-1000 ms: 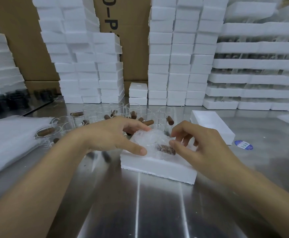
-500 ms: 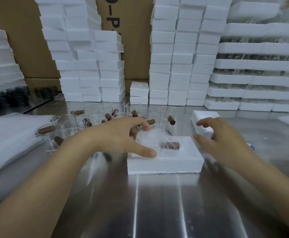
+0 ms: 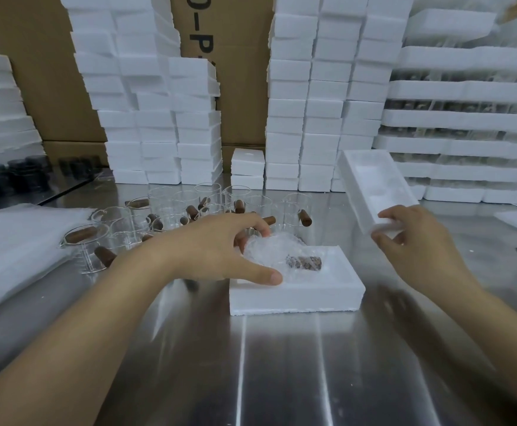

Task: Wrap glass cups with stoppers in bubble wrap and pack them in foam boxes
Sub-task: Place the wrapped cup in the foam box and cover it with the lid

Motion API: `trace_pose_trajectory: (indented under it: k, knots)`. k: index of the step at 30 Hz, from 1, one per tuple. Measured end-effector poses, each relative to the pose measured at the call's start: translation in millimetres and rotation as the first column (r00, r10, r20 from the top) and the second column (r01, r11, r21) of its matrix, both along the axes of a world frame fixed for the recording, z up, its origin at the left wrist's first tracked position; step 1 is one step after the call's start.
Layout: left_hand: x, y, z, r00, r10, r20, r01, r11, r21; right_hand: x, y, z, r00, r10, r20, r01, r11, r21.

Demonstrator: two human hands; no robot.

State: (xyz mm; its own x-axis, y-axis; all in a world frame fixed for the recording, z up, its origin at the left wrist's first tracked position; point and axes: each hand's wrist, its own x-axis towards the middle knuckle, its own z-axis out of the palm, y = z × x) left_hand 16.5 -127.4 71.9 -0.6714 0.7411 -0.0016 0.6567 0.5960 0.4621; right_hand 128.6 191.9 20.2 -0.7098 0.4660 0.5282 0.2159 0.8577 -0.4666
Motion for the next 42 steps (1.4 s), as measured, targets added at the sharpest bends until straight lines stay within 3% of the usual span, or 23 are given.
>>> trace_pose_trajectory:
  k: [5,9,13,17,25,31,37,42]
  knots:
    - [0.7,1.7,-0.9,1.000,-0.012,0.002,0.012,1.000,0.005,2.8,-16.0,5.3,0.980,0.134,-0.144,-0.135,0.991,0.004]
    - [1.9,2.5,-3.0,1.000,-0.007,0.013,0.006,0.999,0.047,8.8,-31.7,14.6,0.948,0.249,-0.200,-0.226,0.965,0.131]
    - [7.4,6.8,2.2,0.998,0.047,0.036,-0.055,0.954,0.296,12.3,-45.8,20.3,0.920,0.338,-0.198,-0.264,0.909,0.323]
    - [7.4,6.2,6.9,0.997,0.070,0.024,-0.070,0.790,0.609,15.0,-50.8,21.6,0.931,0.340,-0.135,-0.262,0.877,0.401]
    - [4.4,5.5,6.4,0.977,0.119,-0.175,0.036,0.722,0.691,18.5,-51.7,30.1,0.917,0.353,-0.184,-0.214,0.826,0.521]
    - [6.7,2.1,15.8,0.997,0.083,-0.003,-0.050,0.632,0.774,19.9,-53.3,32.5,0.879,0.340,-0.336,-0.182,0.888,0.423]
    - [9.8,0.0,18.9,0.995,-0.051,0.082,-0.030,0.645,0.764,23.7,-57.2,33.6,0.850,0.372,-0.374,-0.288,0.921,0.260]
    - [8.7,2.1,18.6,0.991,-0.088,0.105,-0.025,0.633,0.774,27.7,-69.1,41.9,0.774,0.381,-0.505,-0.403,0.913,0.072]
